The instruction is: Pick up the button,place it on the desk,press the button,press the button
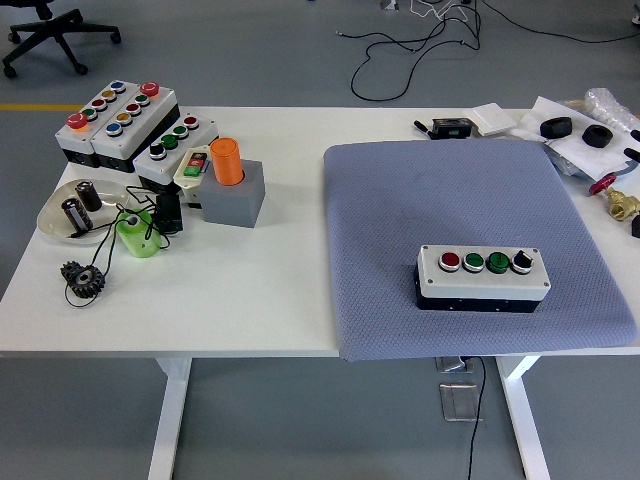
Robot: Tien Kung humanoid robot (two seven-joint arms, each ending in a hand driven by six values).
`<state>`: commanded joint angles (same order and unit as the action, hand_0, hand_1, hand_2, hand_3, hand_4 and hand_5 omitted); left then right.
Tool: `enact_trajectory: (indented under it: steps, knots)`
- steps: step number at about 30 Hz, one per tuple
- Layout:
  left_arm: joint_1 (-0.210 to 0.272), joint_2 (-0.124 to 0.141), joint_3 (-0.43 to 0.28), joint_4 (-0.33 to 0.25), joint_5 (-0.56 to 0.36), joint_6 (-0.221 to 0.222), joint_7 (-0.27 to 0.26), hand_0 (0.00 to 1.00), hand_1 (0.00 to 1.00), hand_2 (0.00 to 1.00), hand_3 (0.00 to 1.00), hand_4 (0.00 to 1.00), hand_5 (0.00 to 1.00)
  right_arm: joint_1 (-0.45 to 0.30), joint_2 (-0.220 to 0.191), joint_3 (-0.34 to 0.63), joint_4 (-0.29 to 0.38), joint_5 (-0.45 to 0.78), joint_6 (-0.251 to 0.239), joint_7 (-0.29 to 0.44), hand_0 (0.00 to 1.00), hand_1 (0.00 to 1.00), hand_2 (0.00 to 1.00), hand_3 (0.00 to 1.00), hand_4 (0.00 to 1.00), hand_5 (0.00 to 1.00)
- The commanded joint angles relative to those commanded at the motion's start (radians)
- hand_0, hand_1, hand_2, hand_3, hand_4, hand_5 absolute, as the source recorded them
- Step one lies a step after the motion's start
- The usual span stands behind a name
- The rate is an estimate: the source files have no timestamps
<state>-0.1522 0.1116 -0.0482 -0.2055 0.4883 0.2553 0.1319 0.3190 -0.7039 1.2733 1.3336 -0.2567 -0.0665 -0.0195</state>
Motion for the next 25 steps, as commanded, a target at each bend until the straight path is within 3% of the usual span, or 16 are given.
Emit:
enact_trajectory:
  steps: [25]
  knots:
    - [-0.004, 0.001, 0.001, 0.0, -0.003, 0.0, -0.001, 0.601, 0.523, 0.497, 0.47, 0.283, 0.979, -0.006, -0.001, 0.011, 0.008, 0.008, -0.001, -0.005, 0.827, 0.791, 0.838, 0.826, 0.741, 0.728]
